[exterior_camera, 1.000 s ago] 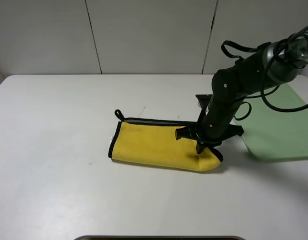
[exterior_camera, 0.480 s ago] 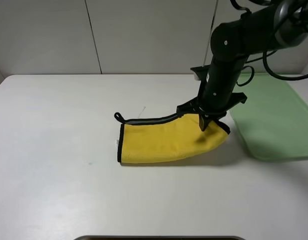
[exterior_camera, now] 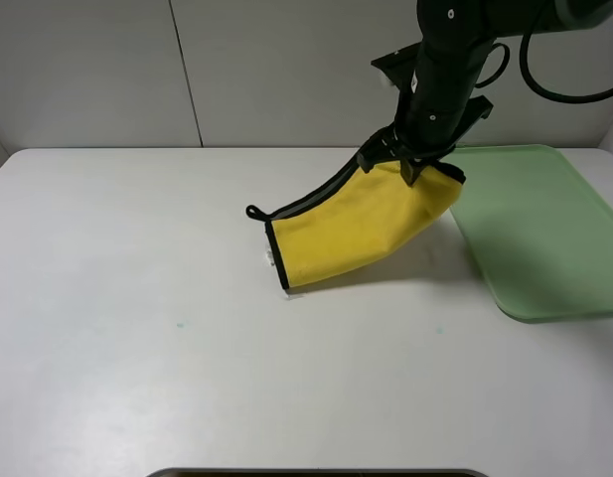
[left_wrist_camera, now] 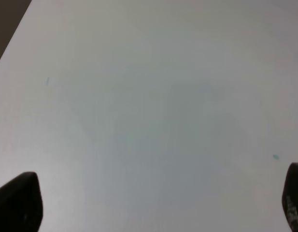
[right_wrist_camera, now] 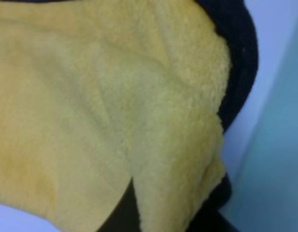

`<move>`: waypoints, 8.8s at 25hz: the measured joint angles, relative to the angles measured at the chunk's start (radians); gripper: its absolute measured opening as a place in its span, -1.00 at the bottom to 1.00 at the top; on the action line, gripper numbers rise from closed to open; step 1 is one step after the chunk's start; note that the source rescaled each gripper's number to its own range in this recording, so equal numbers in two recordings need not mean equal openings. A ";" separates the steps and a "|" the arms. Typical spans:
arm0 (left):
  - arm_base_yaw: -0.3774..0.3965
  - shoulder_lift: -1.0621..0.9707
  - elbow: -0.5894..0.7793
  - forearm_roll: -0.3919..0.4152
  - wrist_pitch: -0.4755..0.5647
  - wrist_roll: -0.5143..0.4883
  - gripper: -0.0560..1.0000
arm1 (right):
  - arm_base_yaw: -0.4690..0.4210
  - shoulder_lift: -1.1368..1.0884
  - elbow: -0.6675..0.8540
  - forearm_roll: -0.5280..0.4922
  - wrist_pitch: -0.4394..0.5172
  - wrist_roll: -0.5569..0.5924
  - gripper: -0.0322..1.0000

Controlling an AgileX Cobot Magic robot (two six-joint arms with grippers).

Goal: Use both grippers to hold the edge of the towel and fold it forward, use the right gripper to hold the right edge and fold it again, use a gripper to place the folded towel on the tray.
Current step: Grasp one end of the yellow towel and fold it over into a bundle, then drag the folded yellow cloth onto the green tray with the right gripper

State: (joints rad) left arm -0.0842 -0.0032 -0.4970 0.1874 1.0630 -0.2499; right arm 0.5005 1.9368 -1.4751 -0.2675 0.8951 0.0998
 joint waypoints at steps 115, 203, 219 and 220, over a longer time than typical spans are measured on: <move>0.000 0.000 0.000 0.000 0.000 0.000 1.00 | -0.020 0.258 -0.390 0.207 0.275 0.058 -0.76; 0.000 0.000 0.000 0.001 -0.001 0.000 1.00 | -0.139 0.470 -0.390 0.308 0.033 -0.375 -0.64; 0.000 0.000 0.000 0.001 -0.001 0.000 1.00 | -0.139 0.480 -0.474 0.276 0.126 -0.337 -0.84; 0.000 0.000 0.000 0.001 -0.001 0.000 1.00 | -0.139 0.480 -0.487 0.267 0.136 -0.333 -0.84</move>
State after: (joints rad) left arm -0.0842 -0.0032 -0.4970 0.1882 1.0621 -0.2499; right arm 0.3612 2.4165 -1.9620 0.0000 1.0311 -0.2327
